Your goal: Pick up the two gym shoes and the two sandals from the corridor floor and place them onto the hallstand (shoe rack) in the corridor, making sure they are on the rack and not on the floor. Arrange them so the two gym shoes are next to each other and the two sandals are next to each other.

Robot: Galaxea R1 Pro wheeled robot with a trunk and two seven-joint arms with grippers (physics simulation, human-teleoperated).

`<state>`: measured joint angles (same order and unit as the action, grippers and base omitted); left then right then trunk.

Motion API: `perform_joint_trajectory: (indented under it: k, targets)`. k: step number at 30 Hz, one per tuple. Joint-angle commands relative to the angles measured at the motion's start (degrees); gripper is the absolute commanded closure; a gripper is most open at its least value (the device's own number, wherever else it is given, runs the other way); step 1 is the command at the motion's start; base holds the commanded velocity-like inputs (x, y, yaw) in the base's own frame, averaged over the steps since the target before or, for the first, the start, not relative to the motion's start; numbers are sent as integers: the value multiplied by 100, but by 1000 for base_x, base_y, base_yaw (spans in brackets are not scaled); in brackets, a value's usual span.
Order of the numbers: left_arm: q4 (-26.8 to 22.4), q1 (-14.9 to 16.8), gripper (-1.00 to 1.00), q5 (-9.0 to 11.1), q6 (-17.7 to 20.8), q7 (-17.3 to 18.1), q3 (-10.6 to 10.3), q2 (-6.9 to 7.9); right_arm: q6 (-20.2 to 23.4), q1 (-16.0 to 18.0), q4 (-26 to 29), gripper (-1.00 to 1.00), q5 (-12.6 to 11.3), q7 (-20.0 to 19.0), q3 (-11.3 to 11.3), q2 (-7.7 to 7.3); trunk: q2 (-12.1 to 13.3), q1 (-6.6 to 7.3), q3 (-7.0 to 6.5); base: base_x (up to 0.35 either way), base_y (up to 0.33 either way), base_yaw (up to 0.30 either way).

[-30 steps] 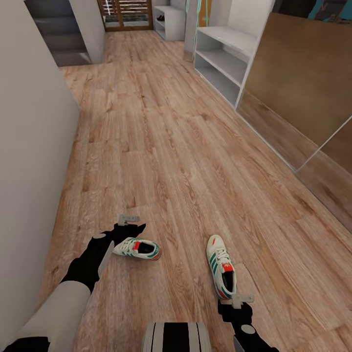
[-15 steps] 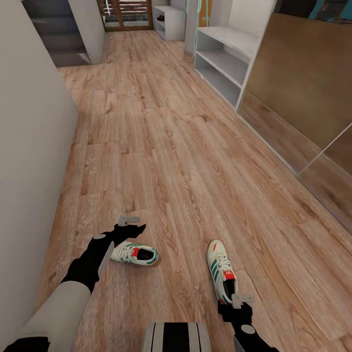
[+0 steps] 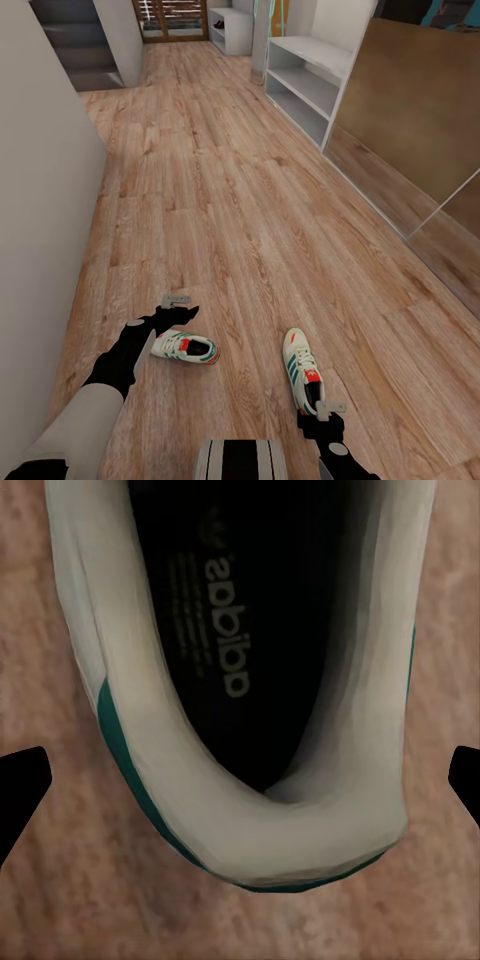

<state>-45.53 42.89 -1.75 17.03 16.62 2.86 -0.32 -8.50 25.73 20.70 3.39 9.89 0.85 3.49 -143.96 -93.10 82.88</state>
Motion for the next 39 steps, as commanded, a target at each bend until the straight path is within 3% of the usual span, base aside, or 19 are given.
perform_joint_trajectory:
  k: [1,30,31,39]
  targets:
    - [-8,1,-100,-18,36,40,22,-3,-13,3,-5,-100,36,22,8,3,-1,1,3,10,0,0]
    - [-8,0,-100,-7,30,42,22,5,-12,3,-5,-100,33,19,5,3,-1,1,3,8,0,0]
    - [-8,0,-100,-8,31,43,22,5,-12,3,-5,100,34,20,4,3,-1,1,3,0,0,0]
    - [-9,0,-100,-9,28,43,22,5,-12,3,-5,100,30,21,9,3,-1,1,3,0,0,0]
